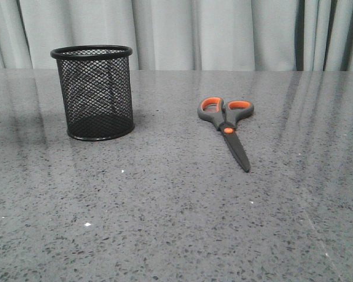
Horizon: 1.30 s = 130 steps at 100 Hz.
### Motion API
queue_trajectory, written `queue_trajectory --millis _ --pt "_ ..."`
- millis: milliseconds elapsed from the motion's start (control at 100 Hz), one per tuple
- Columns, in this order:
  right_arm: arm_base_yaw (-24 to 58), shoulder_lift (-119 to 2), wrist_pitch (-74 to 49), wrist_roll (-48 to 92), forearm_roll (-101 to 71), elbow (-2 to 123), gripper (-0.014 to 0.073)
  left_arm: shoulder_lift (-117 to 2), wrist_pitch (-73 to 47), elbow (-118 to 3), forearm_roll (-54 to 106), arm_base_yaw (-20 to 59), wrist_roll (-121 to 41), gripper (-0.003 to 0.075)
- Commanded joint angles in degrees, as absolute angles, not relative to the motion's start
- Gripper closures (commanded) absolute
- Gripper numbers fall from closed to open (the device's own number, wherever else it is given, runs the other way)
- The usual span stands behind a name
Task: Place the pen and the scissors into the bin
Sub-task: 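Lift the pink marker with the left gripper over the mesh cup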
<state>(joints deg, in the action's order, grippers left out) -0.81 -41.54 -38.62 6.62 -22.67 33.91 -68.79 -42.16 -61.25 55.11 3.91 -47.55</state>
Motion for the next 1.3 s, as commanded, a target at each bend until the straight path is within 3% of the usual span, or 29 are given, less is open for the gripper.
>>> queue_trajectory --millis 0,300,820,1290 --pt "-1.08 -41.77 -35.58 7.41 -23.12 35.71 0.0161 -67.64 -39.17 -63.16 64.39 4.06 -52.44 0.0742" --pt "-1.08 -41.77 -35.36 7.41 -23.12 35.71 0.0161 -68.4 -28.93 -63.16 63.55 13.52 -57.05 0.0742" --pt "-1.08 -41.77 -35.73 7.41 -23.12 35.71 0.0161 -80.56 -18.64 -63.16 60.49 25.07 -59.94 0.0742" --pt "-1.08 -41.77 -35.73 7.41 -23.12 35.71 0.0161 -82.53 -14.89 -63.16 57.98 25.97 -59.94 0.0742"
